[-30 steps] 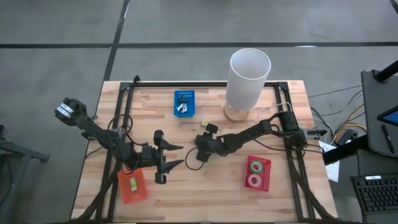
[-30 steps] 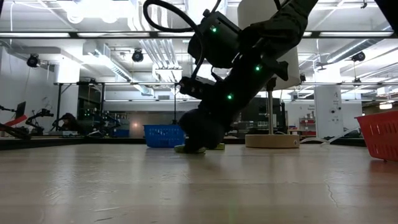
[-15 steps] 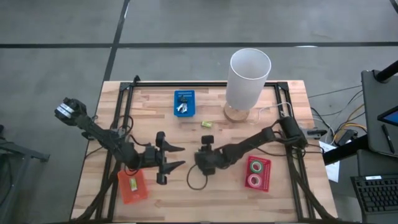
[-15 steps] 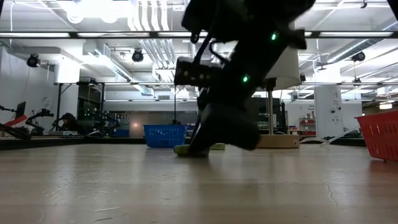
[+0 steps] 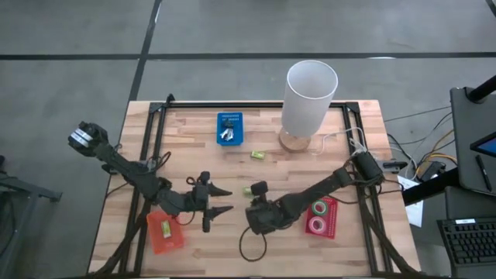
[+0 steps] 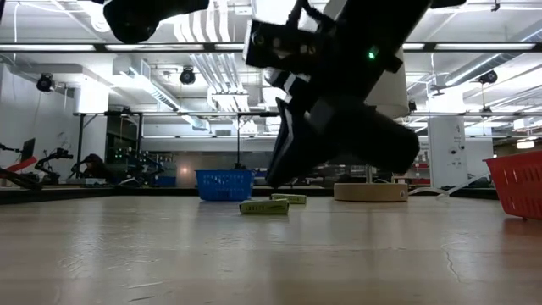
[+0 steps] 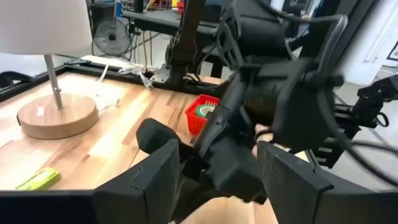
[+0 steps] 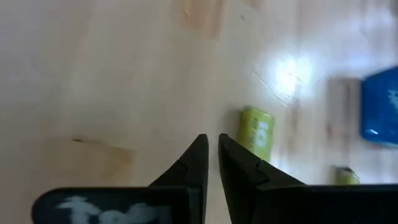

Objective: Pick and place Stapler, Stapler remover, tape
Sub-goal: Put the bottom green staple box into the orange bin

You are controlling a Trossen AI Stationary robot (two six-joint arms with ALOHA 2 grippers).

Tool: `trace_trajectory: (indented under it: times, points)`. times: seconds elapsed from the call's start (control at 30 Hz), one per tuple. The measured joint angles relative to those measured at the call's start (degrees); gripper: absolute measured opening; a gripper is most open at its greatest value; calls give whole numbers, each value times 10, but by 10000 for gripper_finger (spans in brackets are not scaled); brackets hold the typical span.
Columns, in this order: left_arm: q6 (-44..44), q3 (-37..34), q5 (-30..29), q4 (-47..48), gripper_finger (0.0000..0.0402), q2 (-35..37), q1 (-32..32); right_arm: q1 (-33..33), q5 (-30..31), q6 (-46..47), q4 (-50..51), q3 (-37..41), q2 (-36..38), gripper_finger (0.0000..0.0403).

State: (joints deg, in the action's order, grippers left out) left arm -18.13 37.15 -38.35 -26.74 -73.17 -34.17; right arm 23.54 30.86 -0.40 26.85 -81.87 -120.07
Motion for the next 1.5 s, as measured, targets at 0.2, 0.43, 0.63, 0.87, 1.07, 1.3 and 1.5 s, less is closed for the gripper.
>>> trace_trajectory:
  times: [0.2,0.43,0.63,0.87,1.07,1.3,1.5]
  points:
    - [5,0,0,0,218,0,0,-28,22,52,-2,18,4,53]
    - [5,-1,-1,4,218,0,0,-66,-54,62,-19,24,6,123]
    - [2,-9,-1,10,218,0,0,-82,-81,62,-32,25,7,198]
    - [1,-9,-1,11,218,0,0,-106,-142,63,-35,35,7,258]
    - [0,-9,-1,11,218,0,0,-131,-178,71,-51,51,10,261]
    - [-6,-9,-2,10,218,0,0,-156,-290,72,-109,77,11,224]
    - [-6,-9,-2,10,218,0,0,-158,-309,69,-111,78,10,184]
